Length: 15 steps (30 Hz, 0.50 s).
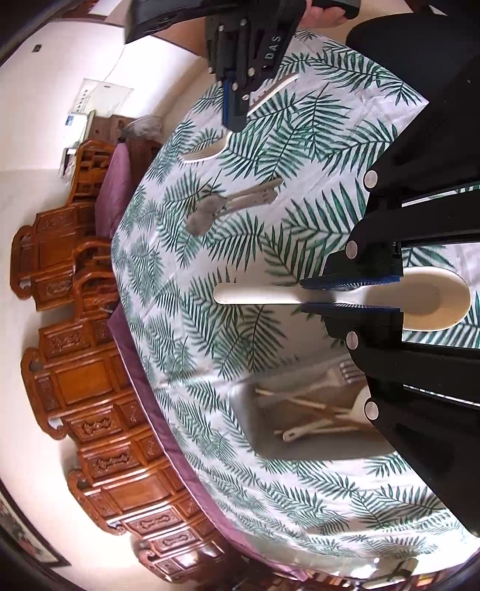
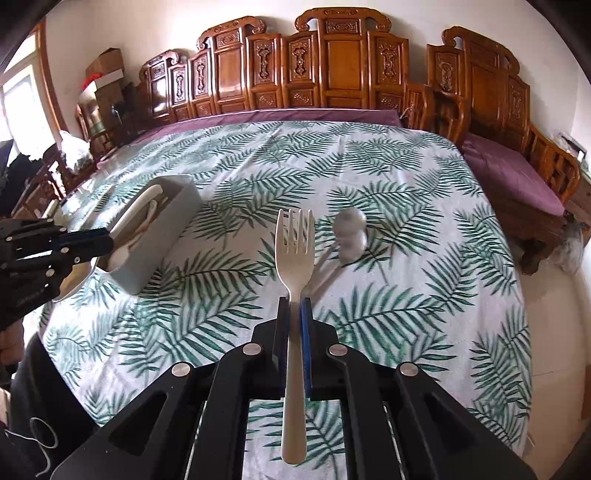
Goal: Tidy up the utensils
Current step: 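Close the left tool on the white spoon's handle and lift it while the right tool carries the fork, then lower the white spoon and white fork into the grey tray with both tools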
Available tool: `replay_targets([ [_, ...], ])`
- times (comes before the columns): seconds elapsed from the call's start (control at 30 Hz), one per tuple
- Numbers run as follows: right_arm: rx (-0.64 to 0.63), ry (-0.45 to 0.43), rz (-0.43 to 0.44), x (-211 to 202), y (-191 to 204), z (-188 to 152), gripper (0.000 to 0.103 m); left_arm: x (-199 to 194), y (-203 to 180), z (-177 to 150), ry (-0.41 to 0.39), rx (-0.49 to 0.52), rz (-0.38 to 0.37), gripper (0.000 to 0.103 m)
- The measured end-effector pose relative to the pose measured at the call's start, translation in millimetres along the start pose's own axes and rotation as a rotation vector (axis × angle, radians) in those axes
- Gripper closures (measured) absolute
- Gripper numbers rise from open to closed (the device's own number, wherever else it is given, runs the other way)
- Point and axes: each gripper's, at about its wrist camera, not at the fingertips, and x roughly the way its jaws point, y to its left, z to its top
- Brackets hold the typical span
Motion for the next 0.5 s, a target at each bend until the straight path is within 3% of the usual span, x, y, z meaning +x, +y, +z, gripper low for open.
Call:
replay_targets([
  [0.5,-0.117,-0.002,0.014,25.4,63.2,36.0,0.096,13.2,88.9,-8.2,-0.008,-0.094,0.054,0.096],
])
